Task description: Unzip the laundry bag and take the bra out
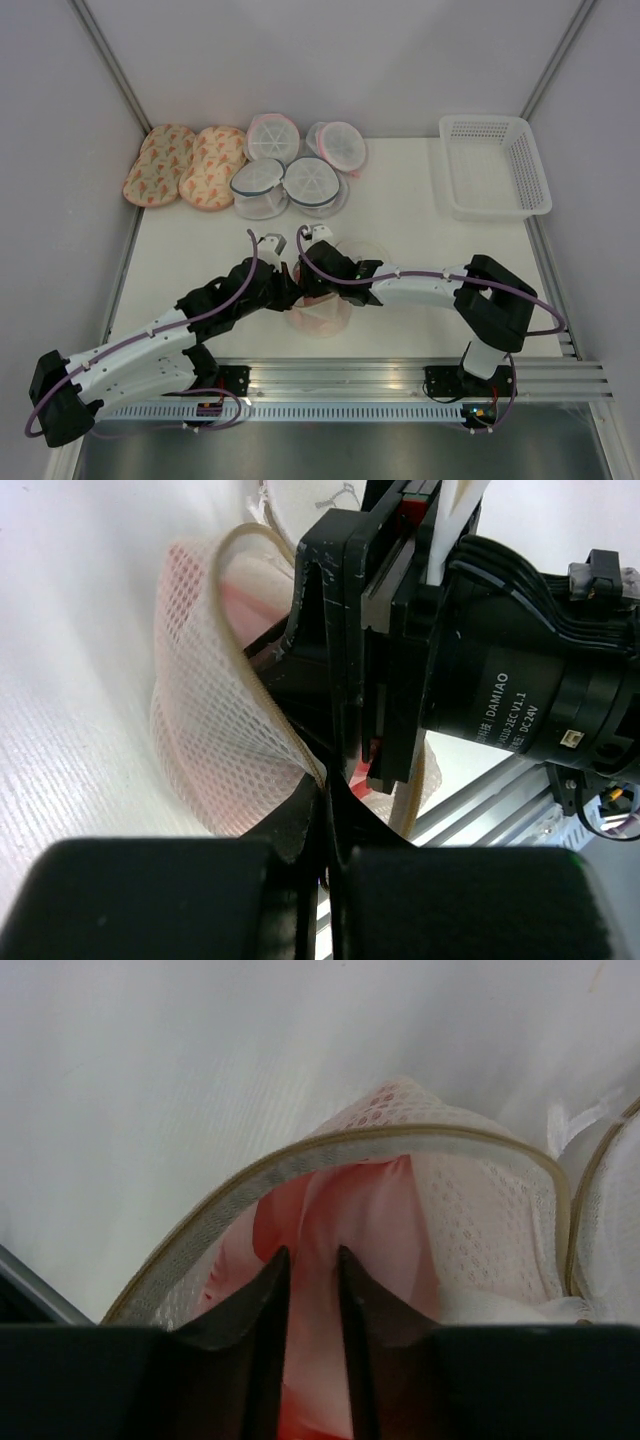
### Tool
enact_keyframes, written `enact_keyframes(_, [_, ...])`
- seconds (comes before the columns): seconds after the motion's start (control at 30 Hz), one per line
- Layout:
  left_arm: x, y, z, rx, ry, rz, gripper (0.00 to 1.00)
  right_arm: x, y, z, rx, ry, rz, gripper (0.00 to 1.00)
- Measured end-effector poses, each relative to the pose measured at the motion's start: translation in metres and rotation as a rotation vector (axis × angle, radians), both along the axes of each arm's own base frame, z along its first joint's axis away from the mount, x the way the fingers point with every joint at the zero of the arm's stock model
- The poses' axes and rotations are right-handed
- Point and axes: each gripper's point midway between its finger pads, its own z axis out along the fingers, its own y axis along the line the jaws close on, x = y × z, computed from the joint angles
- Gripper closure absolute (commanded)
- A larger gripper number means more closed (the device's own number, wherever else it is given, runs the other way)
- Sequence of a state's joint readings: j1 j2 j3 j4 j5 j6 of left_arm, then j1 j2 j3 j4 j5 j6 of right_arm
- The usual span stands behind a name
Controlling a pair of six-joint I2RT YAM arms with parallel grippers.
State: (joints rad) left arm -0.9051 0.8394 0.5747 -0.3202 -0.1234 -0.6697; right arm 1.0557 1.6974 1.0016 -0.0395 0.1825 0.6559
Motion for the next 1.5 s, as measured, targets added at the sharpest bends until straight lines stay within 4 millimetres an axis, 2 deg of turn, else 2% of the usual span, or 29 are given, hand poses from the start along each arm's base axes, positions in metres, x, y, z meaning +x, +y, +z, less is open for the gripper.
enact_keyframes(0.13, [-0.002, 0.001, -0.004, 0.003, 0.009, 0.001, 0.98, -0.002, 0.011, -0.008, 0.020, 0.026, 0.022, 0.99])
enact_keyframes(0.23, [-0.002, 0.001, -0.003, -0.005, 0.006, 0.002, 0.98, -0.003, 0.010, -0.013, 0.013, 0.039, 0.015, 1.00])
enact_keyframes(0.37, [-0.003, 0.002, -0.004, -0.011, 0.004, 0.004, 0.98, -0.003, 0.006, -0.006, 0.009, 0.030, 0.007, 1.00])
enact_keyframes(0.47, [-0.002, 0.002, -0.004, -0.014, 0.003, 0.005, 0.98, -0.004, -0.004, 0.015, 0.019, 0.000, -0.001, 1.00])
enact_keyframes(0.7, [-0.003, 0.002, -0.011, -0.002, 0.014, 0.006, 0.98, -0.003, -0.037, 0.101, 0.171, -0.098, -0.032, 1.00])
enact_keyframes(0.8, [-0.002, 0.002, -0.013, 0.005, 0.020, 0.006, 0.98, 0.000, -0.051, 0.125, 0.213, -0.130, -0.055, 1.00])
enact_keyframes(0.9, [-0.002, 0.002, -0.014, 0.008, 0.023, 0.006, 0.98, -0.001, -0.058, 0.136, 0.229, -0.148, -0.061, 1.00])
enact_keyframes(0.97, [-0.002, 0.001, -0.015, 0.008, 0.024, 0.007, 0.98, 0.000, -0.058, 0.131, 0.214, -0.144, -0.057, 0.91])
enact_keyframes(1.0, [-0.002, 0.001, -0.015, 0.008, 0.024, 0.007, 0.98, 0.000, -0.056, 0.125, 0.201, -0.135, -0.051, 0.76])
enact_keyframes(1.1, [-0.002, 0.000, -0.016, 0.010, 0.025, 0.006, 0.98, -0.001, -0.045, 0.093, 0.143, -0.080, -0.012, 0.56])
enact_keyframes(1.23, [-0.002, 0.000, -0.016, 0.009, 0.026, 0.007, 0.98, -0.007, -0.031, 0.037, 0.059, 0.024, 0.050, 0.49])
enact_keyframes(1.3, [-0.002, 0.000, -0.015, 0.006, 0.026, 0.008, 0.98, -0.012, -0.026, 0.021, 0.044, 0.065, 0.079, 0.46])
enact_keyframes(1.4, [-0.002, 0.000, -0.012, -0.004, 0.022, 0.010, 0.98, -0.020, -0.016, 0.013, 0.066, 0.106, 0.130, 0.44])
enact_keyframes(1.5, [-0.002, 0.000, -0.010, -0.013, 0.017, 0.009, 0.98, -0.025, -0.002, 0.015, 0.114, 0.127, 0.182, 0.43])
